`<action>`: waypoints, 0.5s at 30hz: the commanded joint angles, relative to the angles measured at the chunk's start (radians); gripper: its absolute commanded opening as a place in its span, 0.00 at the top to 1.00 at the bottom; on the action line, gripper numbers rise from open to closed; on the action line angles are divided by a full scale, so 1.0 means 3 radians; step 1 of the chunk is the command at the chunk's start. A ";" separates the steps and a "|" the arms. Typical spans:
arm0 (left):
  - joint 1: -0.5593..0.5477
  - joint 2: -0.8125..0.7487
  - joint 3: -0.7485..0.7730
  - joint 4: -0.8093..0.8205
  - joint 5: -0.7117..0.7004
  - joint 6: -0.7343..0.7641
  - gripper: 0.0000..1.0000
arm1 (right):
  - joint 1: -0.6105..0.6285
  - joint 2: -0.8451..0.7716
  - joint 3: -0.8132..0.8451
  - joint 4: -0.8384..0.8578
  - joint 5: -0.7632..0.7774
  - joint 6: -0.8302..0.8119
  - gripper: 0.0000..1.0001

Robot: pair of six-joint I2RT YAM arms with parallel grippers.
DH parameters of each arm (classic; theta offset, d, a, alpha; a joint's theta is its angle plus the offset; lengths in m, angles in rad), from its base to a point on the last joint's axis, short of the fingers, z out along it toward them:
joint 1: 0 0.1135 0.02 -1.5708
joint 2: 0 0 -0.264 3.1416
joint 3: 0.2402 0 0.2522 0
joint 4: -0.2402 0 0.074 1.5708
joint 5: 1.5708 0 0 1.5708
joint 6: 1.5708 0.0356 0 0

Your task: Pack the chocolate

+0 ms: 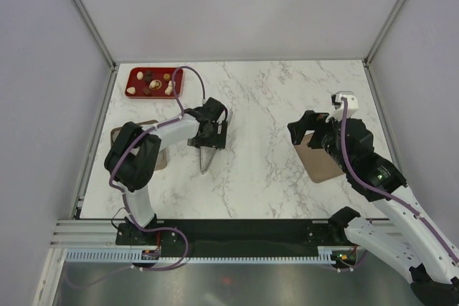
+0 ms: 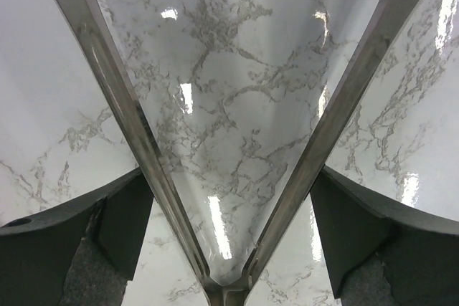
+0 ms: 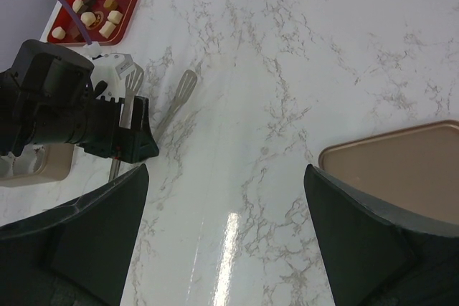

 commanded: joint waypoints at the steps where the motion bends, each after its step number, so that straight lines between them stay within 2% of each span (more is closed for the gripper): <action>1: 0.0036 0.0083 0.0038 0.0188 0.0005 -0.0109 0.06 | 0.0011 -0.0058 -0.0006 0.0090 0.0064 -0.0041 0.02; 15: 0.0093 0.0114 0.0048 0.0193 0.0015 -0.0078 0.11 | 0.0011 -0.0063 0.0030 0.0085 0.0023 -0.0021 0.02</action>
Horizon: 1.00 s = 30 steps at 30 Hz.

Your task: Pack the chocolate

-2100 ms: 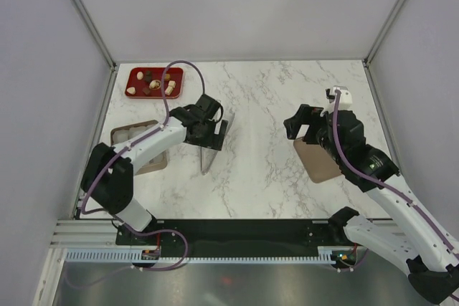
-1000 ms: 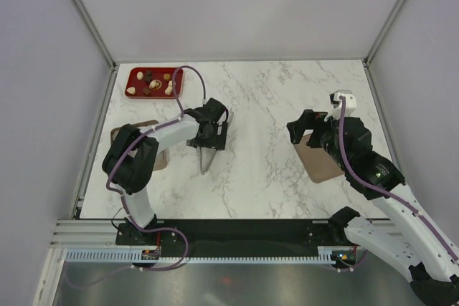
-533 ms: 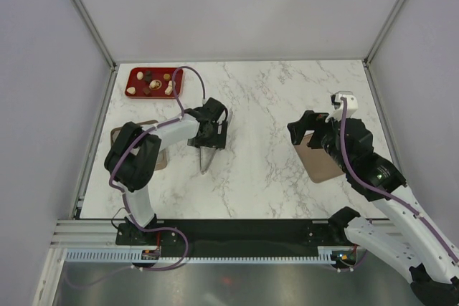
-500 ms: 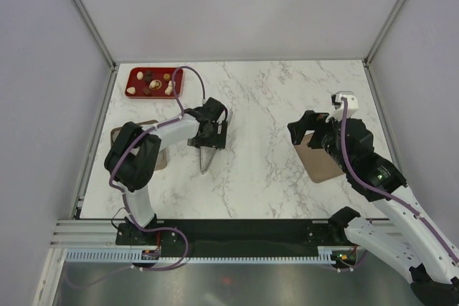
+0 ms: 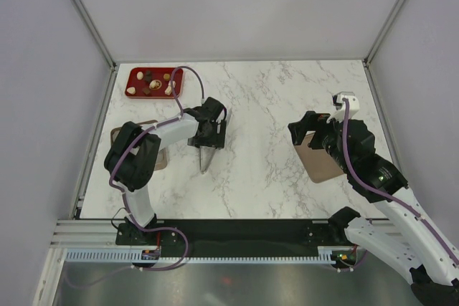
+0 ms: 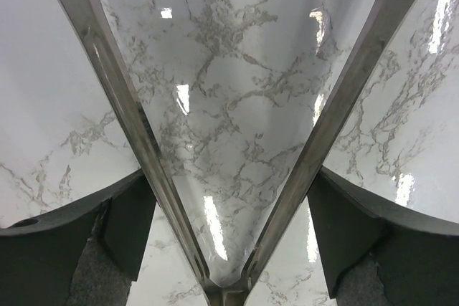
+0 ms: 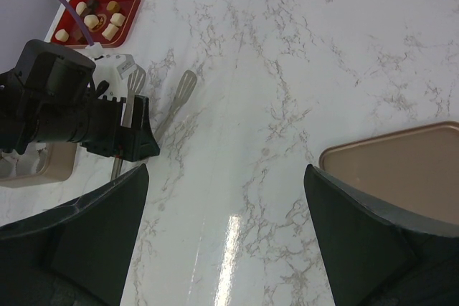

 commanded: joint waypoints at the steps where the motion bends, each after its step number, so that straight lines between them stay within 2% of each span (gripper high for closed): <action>1: 0.0043 0.0102 0.0048 0.0171 -0.0031 -0.0071 0.11 | 0.0011 -0.0018 0.0037 0.0085 0.0022 -0.0027 0.02; 5: 0.0043 0.0046 0.0069 0.0105 -0.0051 -0.0061 0.17 | 0.0006 -0.0029 0.0048 0.0085 0.0001 -0.0022 0.02; 10: 0.0038 -0.0143 0.0206 -0.0226 -0.0173 0.0026 0.27 | 0.0006 -0.0034 0.0073 0.0059 -0.0035 -0.0007 0.02; 18: 0.0038 -0.0720 0.0462 -0.0713 -0.0184 0.0251 0.40 | 0.0006 -0.0029 0.0114 0.0039 -0.0091 0.0070 0.02; 30: 0.0038 -0.1161 0.0713 -0.1091 -0.0051 0.0405 0.43 | 0.0006 0.0043 0.0170 0.0034 -0.0214 0.0167 0.02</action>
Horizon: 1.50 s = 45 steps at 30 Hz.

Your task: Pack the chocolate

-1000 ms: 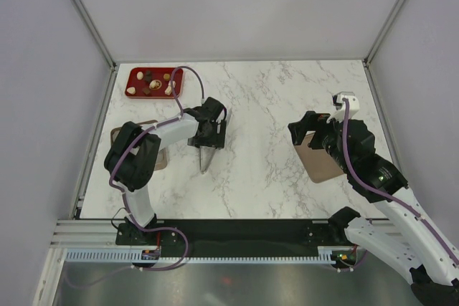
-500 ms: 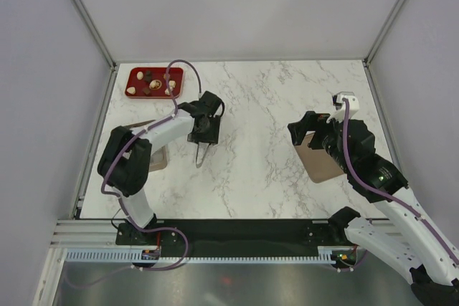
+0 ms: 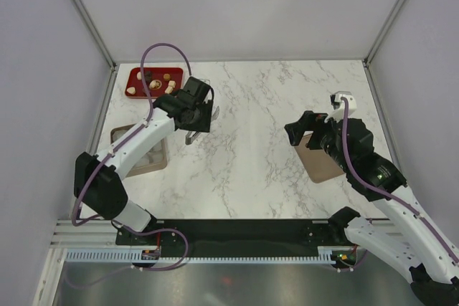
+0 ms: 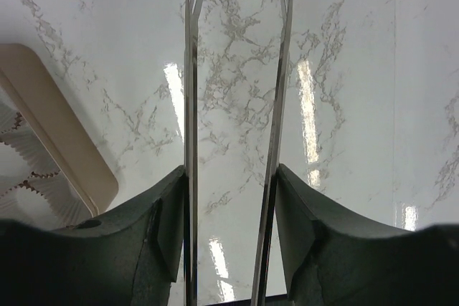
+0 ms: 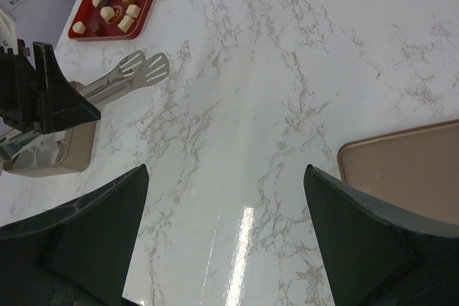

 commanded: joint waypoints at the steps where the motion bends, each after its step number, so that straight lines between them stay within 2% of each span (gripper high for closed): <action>1: 0.0022 -0.0140 0.0179 -0.0143 0.0024 0.0173 0.44 | 0.0006 -0.0002 0.0140 0.0036 -0.0062 0.0058 0.02; 8: 0.0144 -0.0033 0.0358 -0.0230 -0.0242 0.0311 0.47 | 0.0006 -0.0139 0.0048 0.0001 -0.0011 0.0063 0.02; 18: 0.0905 0.0458 0.1017 -0.0210 -0.0329 0.0393 0.48 | 0.0006 -0.0048 0.0089 -0.0010 0.0030 0.0104 0.02; 24: 0.1187 0.0724 0.1232 -0.0051 -0.0477 0.0526 0.49 | 0.0006 -0.0094 -0.0018 0.0001 0.0014 0.0104 0.02; 27: 0.1294 0.0852 0.1299 -0.0010 -0.0365 0.0470 0.49 | 0.0006 -0.0119 -0.0049 0.0011 0.0009 0.0099 0.02; 45: 0.1392 0.1358 0.1508 0.0118 -0.0191 0.0797 0.50 | 0.0006 -0.0094 -0.0054 0.0062 0.0070 0.0017 0.02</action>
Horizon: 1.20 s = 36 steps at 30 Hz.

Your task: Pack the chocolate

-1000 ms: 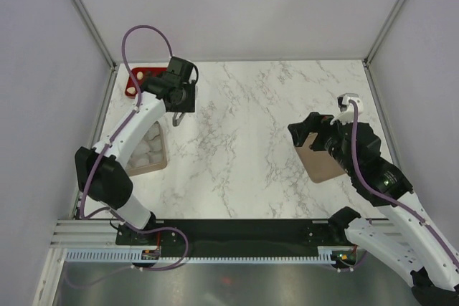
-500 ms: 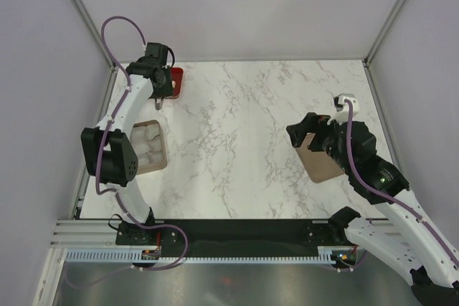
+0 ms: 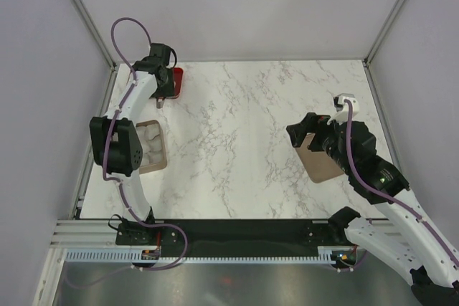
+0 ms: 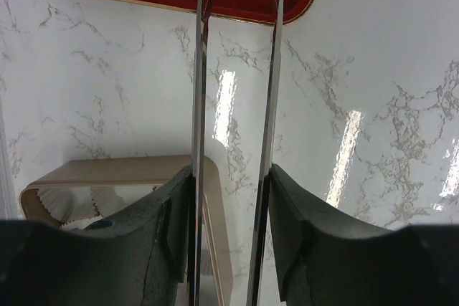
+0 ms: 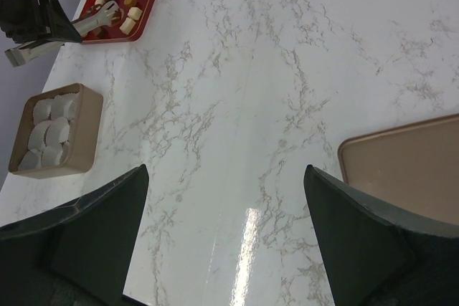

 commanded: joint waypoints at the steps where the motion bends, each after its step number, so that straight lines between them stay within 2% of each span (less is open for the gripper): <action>1: 0.0026 0.0064 0.0156 0.0142 0.0067 0.0207 0.50 | 0.0006 -0.0009 -0.0021 0.0104 0.0069 -0.0047 0.02; 19: 0.0047 0.0396 0.0161 0.0224 0.0037 0.0218 0.50 | 0.0006 -0.0136 -0.0180 0.0221 0.0085 -0.0067 0.02; 28: 0.0052 0.0422 0.0181 0.0229 0.0067 0.0233 0.53 | 0.0011 -0.0116 -0.0206 0.0222 0.0146 -0.0108 0.02; 36: 0.0052 0.0213 0.0038 0.0178 0.0072 0.0172 0.59 | 0.0006 -0.0116 -0.0216 0.0242 0.0182 -0.0129 0.02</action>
